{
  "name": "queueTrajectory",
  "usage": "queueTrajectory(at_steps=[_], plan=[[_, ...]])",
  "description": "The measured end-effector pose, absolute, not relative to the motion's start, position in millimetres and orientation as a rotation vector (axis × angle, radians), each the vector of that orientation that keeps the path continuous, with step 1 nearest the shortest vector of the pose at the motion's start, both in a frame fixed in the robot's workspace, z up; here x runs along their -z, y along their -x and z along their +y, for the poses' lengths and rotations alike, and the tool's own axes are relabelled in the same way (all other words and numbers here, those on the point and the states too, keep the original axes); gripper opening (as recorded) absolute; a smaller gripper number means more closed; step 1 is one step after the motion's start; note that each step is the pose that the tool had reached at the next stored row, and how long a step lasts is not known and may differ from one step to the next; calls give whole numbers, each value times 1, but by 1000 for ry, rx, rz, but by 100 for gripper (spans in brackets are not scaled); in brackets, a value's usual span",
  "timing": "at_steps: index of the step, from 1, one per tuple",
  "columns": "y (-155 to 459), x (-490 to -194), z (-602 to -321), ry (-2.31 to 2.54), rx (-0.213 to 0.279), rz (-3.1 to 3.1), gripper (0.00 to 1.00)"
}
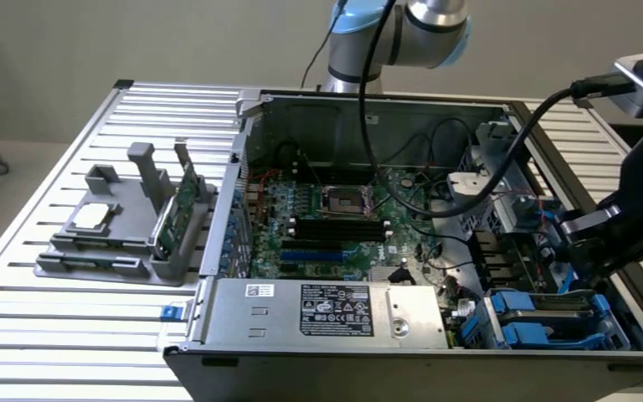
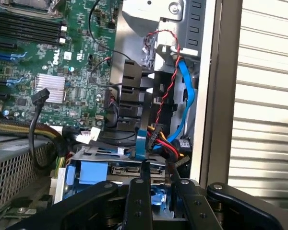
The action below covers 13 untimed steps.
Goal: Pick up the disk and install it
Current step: 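Insert the disk into the insertion slot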
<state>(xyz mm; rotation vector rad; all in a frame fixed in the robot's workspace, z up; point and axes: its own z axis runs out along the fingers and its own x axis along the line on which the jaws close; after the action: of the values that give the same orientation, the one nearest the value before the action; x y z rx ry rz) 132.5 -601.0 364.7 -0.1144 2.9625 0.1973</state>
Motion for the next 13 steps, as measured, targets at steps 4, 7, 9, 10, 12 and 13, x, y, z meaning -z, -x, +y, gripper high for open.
queueTrajectory(at_steps=[4, 7, 9, 10, 12, 13], plan=[[-132, -361, -601, 19, -189, 2961, 27], [-132, -361, -601, -32, -184, 2959, 27], [-131, -361, -601, -48, -183, 2958, 27], [-130, -361, -601, -50, -182, 2958, 27], [-127, -361, -601, -51, -182, 2958, 27], [-125, -361, -601, -51, -182, 2958, 27]])
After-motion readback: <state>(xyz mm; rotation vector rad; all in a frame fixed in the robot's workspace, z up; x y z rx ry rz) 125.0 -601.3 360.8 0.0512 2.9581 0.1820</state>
